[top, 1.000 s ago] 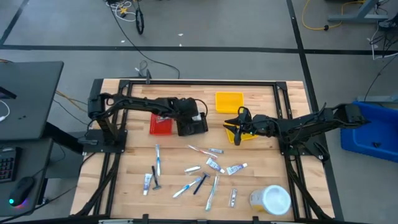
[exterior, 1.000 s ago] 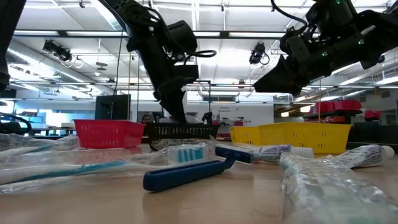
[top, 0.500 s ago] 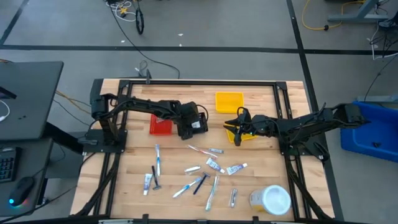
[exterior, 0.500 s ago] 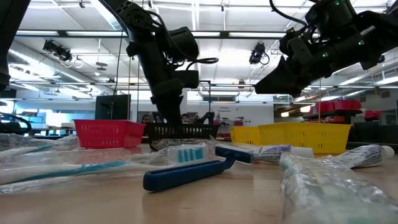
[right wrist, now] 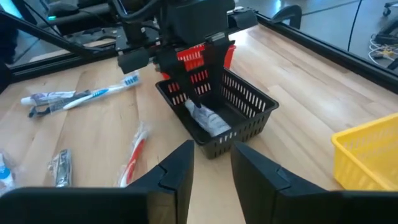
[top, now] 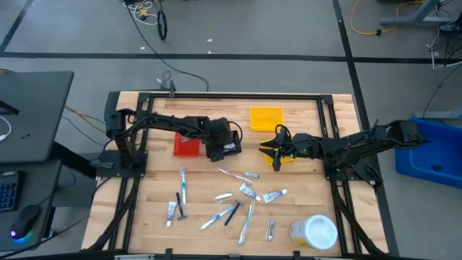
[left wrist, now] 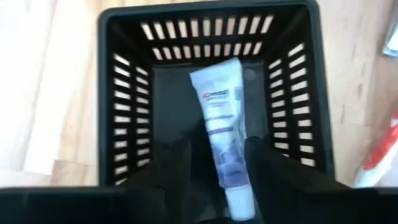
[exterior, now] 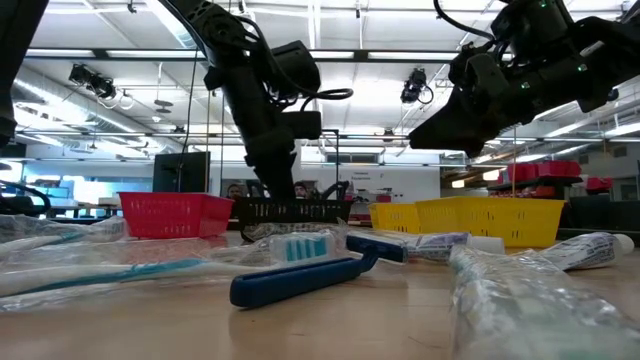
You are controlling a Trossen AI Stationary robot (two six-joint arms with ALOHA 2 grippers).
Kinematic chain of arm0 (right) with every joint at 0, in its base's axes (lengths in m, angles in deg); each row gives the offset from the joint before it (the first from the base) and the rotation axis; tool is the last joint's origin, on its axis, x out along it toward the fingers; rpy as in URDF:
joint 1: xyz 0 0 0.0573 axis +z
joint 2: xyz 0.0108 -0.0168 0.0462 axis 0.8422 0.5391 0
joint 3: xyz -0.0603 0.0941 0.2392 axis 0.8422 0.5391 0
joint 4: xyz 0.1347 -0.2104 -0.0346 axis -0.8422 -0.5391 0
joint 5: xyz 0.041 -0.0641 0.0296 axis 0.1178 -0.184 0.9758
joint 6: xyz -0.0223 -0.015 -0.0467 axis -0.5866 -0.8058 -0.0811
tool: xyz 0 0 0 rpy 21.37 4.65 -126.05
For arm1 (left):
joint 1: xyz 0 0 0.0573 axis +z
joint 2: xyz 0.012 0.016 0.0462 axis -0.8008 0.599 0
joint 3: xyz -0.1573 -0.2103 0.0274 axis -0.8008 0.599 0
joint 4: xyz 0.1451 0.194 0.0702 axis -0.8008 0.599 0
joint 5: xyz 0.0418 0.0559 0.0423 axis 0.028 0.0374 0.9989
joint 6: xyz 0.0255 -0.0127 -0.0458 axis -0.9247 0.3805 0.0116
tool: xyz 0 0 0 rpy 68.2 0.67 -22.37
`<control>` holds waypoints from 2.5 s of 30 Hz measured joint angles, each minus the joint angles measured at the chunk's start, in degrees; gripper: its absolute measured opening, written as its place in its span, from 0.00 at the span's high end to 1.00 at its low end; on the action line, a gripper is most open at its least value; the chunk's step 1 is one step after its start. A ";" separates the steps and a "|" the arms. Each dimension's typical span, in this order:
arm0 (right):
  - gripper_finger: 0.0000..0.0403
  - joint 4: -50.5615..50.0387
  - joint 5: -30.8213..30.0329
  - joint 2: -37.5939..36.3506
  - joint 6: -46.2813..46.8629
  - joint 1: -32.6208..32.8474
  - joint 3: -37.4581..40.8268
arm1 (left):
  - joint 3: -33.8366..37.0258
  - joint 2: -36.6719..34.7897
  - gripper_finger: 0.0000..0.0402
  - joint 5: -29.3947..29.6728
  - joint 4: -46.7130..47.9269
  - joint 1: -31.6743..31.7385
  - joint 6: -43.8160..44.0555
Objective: Pick & Place Travel size toiletries
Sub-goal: Put the orange toothbrush into the top yellow bin
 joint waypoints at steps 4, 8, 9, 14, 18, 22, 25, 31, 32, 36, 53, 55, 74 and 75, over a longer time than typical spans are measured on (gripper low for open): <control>0.74 -0.02 0.33 0.00 0.01 0.02 0.00 | 0.02 -1.60 0.56 0.26 1.71 -0.40 0.16; 0.74 -0.13 1.39 0.00 -0.04 0.21 0.00 | 0.02 -6.26 0.57 -0.79 5.39 -1.86 1.09; 0.74 -0.34 1.37 0.00 -0.03 0.43 0.00 | 0.02 -7.78 0.57 -0.63 5.91 -2.48 1.01; 0.71 0.21 0.80 0.02 -1.07 2.57 0.00 | 0.00 -16.95 0.59 0.00 8.66 -5.42 -0.48; 0.67 2.92 0.70 0.02 -1.76 4.77 0.00 | 0.20 -22.91 0.59 0.10 8.49 -7.64 -1.00; 0.61 5.26 0.65 0.04 -1.78 7.34 0.00 | 4.19 -27.05 0.59 0.09 4.15 -9.52 -1.63; 0.59 6.28 -1.99 0.48 -1.53 9.95 0.00 | 9.61 -28.80 0.59 0.05 -3.14 -10.65 -0.97; 0.57 12.43 -7.53 7.26 -1.67 14.99 -1.52 | 18.08 -29.17 0.59 0.04 -13.02 -11.85 2.45; 0.58 12.37 -8.38 8.67 -2.18 15.58 -2.55 | 18.77 -29.16 0.59 0.07 -14.18 -11.95 2.78; 0.58 6.53 -9.82 15.93 -4.68 16.57 -10.09 | 20.44 -29.16 0.59 0.06 -18.01 -12.02 3.89; 0.58 -15.44 -9.66 36.18 3.25 15.75 -31.18 | 20.46 -29.31 0.59 -0.37 -19.69 -11.99 1.27; 0.58 -15.09 -9.19 37.35 3.82 15.40 -31.12 | 20.46 -29.29 0.59 -0.37 -19.77 -11.99 1.03; 0.77 -14.69 -6.81 42.34 4.67 14.62 -31.15 | 20.46 -29.29 0.59 -0.37 -20.41 -11.99 0.65; 0.80 -14.79 -6.81 42.34 4.68 14.56 -31.15 | 20.46 -29.29 0.59 -0.37 -20.41 -11.99 0.67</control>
